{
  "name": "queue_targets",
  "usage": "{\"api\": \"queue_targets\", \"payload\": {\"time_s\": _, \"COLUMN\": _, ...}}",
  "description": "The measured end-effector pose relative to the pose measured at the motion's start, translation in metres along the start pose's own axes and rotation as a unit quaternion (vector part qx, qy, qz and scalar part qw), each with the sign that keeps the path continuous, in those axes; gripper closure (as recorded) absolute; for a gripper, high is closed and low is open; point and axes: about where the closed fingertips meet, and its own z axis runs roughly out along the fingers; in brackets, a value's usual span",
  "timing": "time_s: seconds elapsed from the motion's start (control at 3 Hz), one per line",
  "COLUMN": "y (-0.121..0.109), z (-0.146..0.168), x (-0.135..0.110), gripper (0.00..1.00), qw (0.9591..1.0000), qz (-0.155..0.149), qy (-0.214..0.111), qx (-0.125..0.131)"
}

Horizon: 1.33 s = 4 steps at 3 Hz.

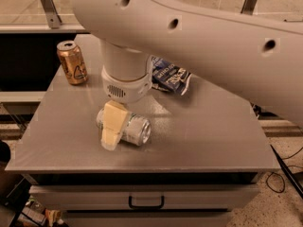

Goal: Place 7up can upright

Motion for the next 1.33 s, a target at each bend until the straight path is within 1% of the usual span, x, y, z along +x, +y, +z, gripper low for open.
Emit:
{"api": "queue_targets", "payload": {"time_s": 0.33, "y": -0.003, "z": 0.001, "x": 0.005, "gripper": 0.00, "qw": 0.9996, "qz": 0.019, "qy": -0.019, "qx": 0.002}}
{"api": "queue_targets", "payload": {"time_s": 0.67, "y": -0.001, "z": 0.003, "x": 0.007, "gripper": 0.00, "qw": 0.9992, "qz": 0.028, "qy": -0.028, "qx": 0.003}}
{"api": "queue_targets", "payload": {"time_s": 1.33, "y": 0.002, "z": 0.021, "x": -0.005, "gripper": 0.00, "qw": 0.9996, "qz": 0.024, "qy": -0.016, "qx": -0.005}}
